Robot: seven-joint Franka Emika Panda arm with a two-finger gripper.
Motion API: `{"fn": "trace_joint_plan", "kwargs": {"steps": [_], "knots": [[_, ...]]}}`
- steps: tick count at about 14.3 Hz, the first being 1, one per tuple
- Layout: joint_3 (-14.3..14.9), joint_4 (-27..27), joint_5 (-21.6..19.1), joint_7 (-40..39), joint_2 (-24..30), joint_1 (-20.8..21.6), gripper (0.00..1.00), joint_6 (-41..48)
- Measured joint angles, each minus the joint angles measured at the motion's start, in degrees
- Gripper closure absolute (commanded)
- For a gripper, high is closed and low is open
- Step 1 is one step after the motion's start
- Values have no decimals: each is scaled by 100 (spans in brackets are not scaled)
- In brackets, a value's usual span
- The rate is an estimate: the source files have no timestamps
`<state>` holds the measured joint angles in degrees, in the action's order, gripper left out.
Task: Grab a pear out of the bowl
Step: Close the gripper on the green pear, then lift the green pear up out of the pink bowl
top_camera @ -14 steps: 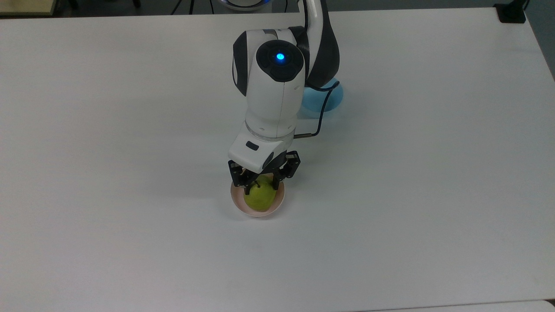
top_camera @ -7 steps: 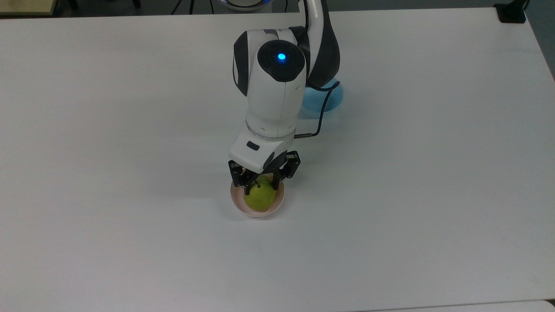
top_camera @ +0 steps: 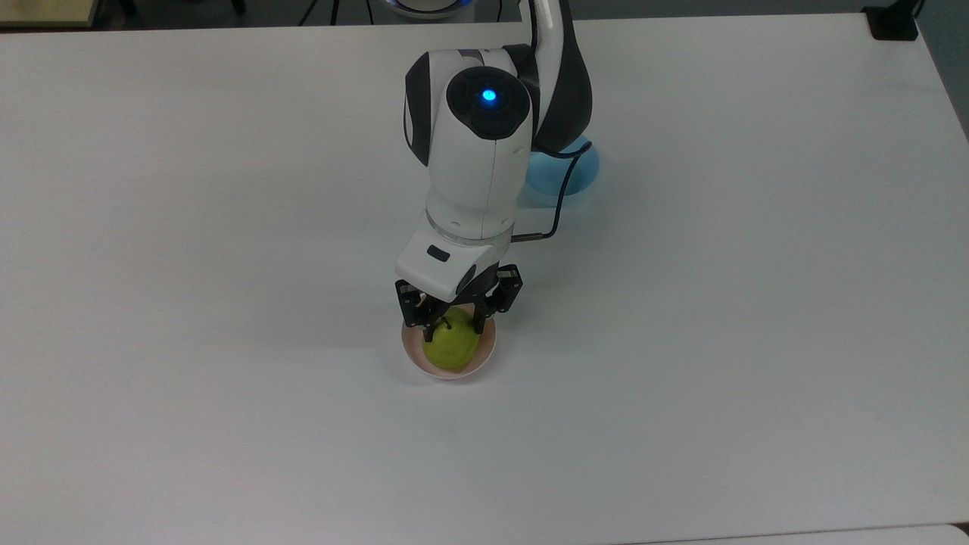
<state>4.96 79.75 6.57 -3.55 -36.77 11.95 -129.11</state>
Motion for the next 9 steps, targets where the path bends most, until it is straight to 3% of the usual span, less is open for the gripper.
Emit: {"fn": "trace_joint_plan", "kwargs": {"steps": [9], "knots": [[5, -91, -4, 36, 394, -40, 90, 317]]}}
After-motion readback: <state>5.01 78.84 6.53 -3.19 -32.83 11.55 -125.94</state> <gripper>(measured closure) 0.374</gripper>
